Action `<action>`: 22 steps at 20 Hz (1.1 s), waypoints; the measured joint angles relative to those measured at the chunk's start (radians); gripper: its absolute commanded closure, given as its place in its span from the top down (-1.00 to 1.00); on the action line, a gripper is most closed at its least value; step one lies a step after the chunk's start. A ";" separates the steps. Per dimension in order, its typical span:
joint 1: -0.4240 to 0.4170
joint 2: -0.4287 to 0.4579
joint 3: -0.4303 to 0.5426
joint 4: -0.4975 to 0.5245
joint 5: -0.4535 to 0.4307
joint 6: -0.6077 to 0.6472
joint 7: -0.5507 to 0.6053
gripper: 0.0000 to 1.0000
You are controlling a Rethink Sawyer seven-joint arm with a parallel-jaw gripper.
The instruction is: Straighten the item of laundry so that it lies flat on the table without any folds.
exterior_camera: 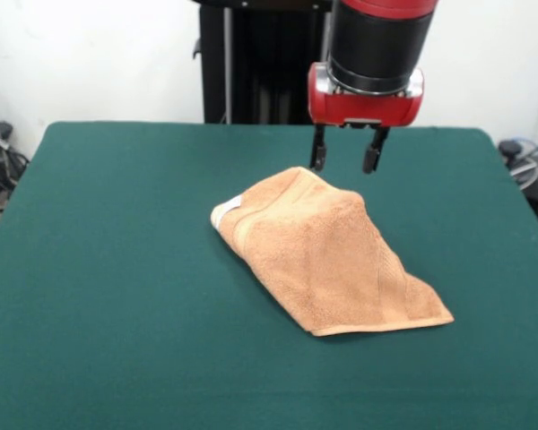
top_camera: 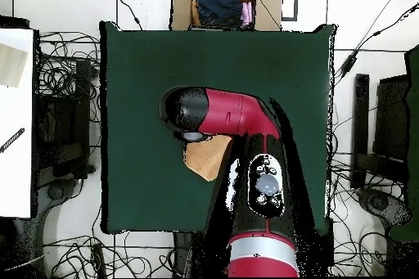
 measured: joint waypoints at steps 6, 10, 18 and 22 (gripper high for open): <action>0.006 0.022 -0.004 -0.010 0.000 -0.010 0.000 1.00; 0.010 0.047 -0.005 -0.023 -0.013 -0.036 0.000 1.00; 0.014 0.085 -0.005 -0.030 -0.033 -0.084 0.000 1.00; 0.015 0.093 -0.005 -0.030 -0.033 -0.084 0.000 1.00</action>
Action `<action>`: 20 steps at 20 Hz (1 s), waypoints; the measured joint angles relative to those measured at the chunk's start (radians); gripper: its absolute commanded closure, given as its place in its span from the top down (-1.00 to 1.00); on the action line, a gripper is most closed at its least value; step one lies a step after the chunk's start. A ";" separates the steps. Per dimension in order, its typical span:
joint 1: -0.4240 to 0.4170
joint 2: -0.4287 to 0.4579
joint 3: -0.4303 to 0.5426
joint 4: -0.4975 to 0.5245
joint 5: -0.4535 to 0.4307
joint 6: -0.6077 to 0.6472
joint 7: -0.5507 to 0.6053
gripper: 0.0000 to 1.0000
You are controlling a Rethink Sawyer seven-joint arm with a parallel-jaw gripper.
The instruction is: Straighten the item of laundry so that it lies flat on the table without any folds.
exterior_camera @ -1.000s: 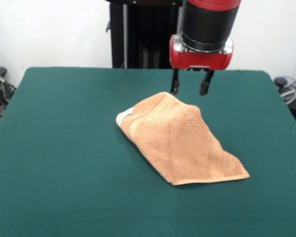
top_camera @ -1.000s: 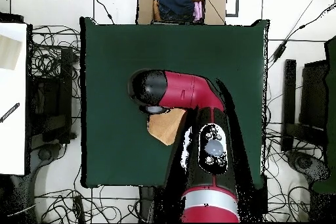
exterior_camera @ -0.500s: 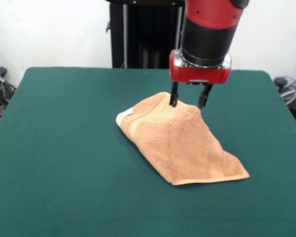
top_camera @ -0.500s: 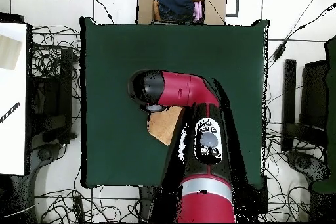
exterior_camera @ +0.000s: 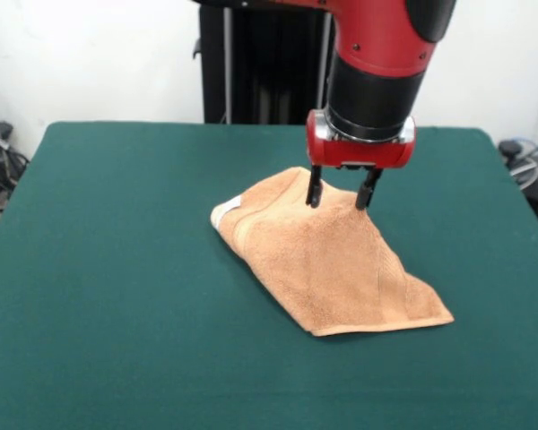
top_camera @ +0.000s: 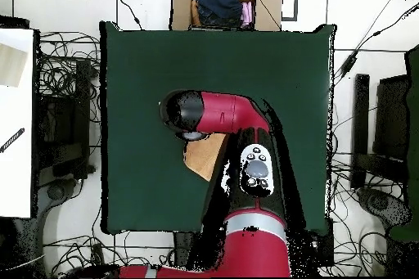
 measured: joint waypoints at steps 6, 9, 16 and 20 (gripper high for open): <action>0.012 0.003 -0.015 -0.004 0.000 0.000 0.000 1.00; 0.021 0.003 -0.035 -0.004 0.000 0.000 0.000 1.00; 0.047 0.003 -0.062 -0.004 0.000 0.000 0.000 1.00; 0.055 0.003 -0.062 -0.004 0.000 0.000 0.000 1.00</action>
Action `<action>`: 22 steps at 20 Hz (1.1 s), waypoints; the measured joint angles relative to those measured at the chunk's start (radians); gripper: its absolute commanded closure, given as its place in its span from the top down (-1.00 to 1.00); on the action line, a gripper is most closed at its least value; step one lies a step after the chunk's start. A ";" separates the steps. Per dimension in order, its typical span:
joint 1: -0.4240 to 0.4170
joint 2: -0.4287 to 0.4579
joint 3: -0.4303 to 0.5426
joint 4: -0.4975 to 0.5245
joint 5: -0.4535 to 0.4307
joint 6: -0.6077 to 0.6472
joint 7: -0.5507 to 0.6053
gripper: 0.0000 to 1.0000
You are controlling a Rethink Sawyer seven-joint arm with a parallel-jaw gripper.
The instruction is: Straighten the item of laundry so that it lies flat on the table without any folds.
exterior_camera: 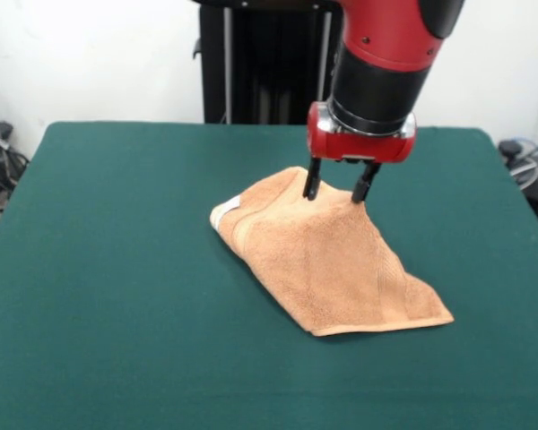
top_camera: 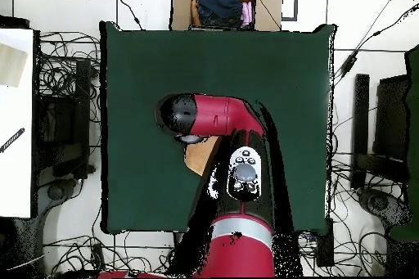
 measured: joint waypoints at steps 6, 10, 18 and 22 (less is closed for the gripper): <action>0.002 0.001 0.000 0.000 0.000 -0.014 0.000 1.00; 0.002 0.003 0.000 0.000 0.000 -0.030 0.000 1.00; 0.004 0.013 0.000 0.000 0.000 -0.043 0.000 1.00; 0.011 0.017 0.000 0.000 0.000 -0.043 0.000 1.00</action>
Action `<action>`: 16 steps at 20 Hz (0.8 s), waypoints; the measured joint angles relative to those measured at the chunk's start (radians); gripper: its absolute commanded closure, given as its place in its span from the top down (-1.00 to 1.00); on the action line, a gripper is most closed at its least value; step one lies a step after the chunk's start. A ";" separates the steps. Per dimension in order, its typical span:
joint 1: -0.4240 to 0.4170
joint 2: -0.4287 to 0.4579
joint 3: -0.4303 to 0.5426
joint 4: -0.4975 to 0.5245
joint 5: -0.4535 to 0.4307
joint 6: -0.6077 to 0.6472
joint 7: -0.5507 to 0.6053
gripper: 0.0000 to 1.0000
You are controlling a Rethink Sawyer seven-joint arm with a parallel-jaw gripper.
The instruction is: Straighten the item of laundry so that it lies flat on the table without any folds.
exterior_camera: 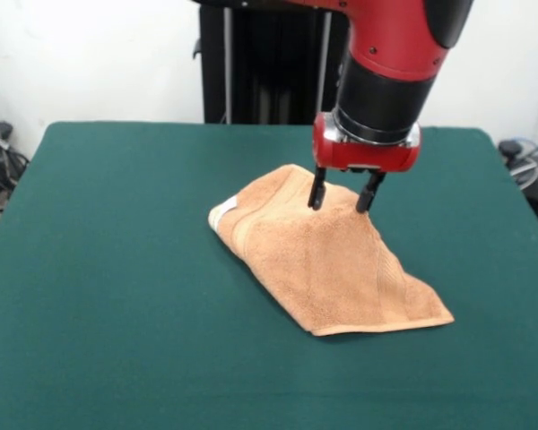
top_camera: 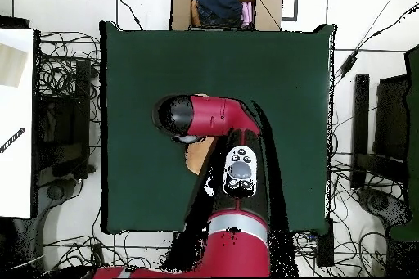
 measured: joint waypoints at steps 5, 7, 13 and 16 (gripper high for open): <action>0.009 0.002 0.000 0.000 0.000 0.000 0.000 1.00; 0.010 0.002 0.000 0.000 0.000 0.000 0.000 1.00; 0.010 0.002 0.000 0.000 0.000 0.000 0.000 1.00; 0.010 0.002 0.000 0.000 0.000 0.000 0.000 1.00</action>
